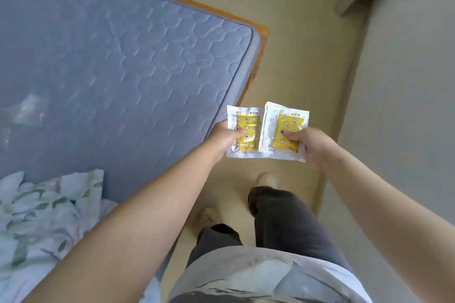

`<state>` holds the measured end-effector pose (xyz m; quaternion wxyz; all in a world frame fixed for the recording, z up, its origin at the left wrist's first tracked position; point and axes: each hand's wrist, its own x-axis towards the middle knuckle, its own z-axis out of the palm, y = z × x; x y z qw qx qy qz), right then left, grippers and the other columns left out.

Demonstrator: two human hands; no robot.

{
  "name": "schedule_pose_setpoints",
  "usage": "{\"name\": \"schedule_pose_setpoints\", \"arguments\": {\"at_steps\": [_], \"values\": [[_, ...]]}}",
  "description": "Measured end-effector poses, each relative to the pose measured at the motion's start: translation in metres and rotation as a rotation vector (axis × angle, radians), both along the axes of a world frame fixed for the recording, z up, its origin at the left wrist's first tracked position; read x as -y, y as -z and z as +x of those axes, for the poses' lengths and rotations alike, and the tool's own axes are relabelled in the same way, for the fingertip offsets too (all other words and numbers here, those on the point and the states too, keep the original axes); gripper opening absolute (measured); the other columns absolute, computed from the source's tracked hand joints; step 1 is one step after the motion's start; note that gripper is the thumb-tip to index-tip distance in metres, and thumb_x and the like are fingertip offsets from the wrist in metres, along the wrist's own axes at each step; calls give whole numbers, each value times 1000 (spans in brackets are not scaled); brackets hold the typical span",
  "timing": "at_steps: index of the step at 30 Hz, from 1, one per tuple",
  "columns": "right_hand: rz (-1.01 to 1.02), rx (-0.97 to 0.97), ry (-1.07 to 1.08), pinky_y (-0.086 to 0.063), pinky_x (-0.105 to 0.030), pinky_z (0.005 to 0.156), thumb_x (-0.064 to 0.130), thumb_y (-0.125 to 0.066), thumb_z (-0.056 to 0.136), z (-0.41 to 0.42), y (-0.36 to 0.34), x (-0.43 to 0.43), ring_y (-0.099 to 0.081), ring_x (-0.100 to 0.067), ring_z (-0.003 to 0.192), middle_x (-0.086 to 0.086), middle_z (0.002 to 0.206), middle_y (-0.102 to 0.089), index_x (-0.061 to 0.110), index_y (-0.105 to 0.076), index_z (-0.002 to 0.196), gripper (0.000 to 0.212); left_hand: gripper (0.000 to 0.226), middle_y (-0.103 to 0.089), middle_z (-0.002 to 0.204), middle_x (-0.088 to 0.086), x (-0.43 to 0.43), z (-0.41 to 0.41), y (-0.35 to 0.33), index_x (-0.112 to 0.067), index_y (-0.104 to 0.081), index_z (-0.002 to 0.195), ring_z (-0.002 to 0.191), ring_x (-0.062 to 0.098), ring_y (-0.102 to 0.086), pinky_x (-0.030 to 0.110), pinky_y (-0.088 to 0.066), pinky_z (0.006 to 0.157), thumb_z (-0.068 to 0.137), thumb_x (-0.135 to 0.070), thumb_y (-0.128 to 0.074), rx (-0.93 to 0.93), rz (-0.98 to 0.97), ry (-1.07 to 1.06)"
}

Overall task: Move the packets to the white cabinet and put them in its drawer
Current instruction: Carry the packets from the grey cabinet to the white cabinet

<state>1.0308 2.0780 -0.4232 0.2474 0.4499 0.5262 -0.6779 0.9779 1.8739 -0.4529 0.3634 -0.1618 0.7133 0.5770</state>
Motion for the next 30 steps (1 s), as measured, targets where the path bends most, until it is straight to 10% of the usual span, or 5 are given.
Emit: {"name": "schedule_pose_setpoints", "arguments": {"at_steps": [13, 22, 30], "values": [[141, 80, 339, -54, -36, 60, -1, -71, 80, -171, -27, -324, -67, -23, 75, -7, 88, -69, 9, -63, 91, 16, 7, -66, 89, 1, -364, -204, -5, -19, -61, 91, 90, 24, -65, 36, -52, 89, 89, -12, -61, 61, -73, 183], [275, 35, 37, -56, -44, 84, 9, -78, 75, -384, -22, -391, -70, -27, 87, -9, 96, -72, 12, -64, 89, 20, 7, -64, 86, -4, -419, -399, -10, -19, -61, 97, 80, 17, -61, 25, -48, 68, 93, -14, -58, -65, -117, 110], [369, 71, -220, -54, -45, 89, 21, -83, 66, -647, -5, -416, -68, -29, 92, -10, 103, -70, 8, -66, 105, 44, 10, -67, 96, 5, -425, -627, -11, -16, -62, 99, 88, 25, -65, 36, -52, 84, 91, -11, -58, 13, -123, -74]]}}
